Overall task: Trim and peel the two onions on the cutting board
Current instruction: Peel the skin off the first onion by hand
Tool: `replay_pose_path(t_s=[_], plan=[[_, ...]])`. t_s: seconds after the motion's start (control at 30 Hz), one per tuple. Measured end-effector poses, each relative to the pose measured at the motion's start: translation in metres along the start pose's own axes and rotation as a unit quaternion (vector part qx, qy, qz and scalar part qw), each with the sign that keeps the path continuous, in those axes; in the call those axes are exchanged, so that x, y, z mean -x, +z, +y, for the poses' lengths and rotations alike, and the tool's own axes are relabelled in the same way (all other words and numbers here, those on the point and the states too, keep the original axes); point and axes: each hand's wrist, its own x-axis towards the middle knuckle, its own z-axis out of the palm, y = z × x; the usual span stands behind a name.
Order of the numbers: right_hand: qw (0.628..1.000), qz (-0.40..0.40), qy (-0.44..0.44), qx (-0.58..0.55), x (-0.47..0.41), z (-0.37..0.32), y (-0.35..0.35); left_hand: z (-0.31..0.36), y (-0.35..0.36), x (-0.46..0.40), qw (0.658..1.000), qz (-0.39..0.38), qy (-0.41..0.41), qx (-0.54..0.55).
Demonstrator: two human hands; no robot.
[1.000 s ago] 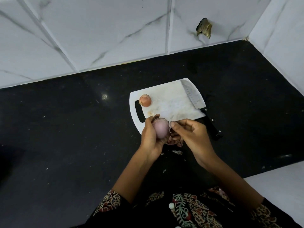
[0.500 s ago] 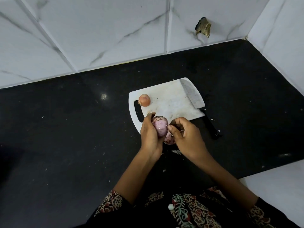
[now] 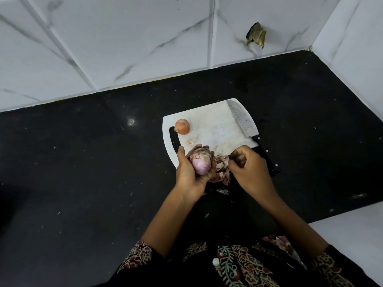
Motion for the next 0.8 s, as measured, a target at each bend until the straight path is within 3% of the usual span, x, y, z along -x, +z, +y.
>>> replay_pose_path(t_s=[0.07,0.23,0.33,0.57,0.8], plan=[[0.999,-0.037,0.010,-0.012,-0.001,-0.003,-0.001,-0.003,0.000,-0.001,0.992,0.010,0.079,-0.101],[0.968,-0.139,0.050,-0.201,0.004,-0.024,-0.003,-0.009,0.000,0.001,0.927,0.010,0.268,-0.262],[0.976,-0.138,0.020,-0.167,0.007,-0.030,-0.003,-0.009,-0.002,0.001,0.886,-0.008,0.343,-0.313],[0.982,-0.110,0.023,-0.152,0.004,-0.033,-0.001,-0.010,-0.005,-0.002,0.849,-0.033,0.385,-0.361],[0.981,-0.108,0.004,-0.161,0.000,-0.033,-0.005,-0.011,-0.005,-0.004,0.859,-0.014,0.371,-0.353]])
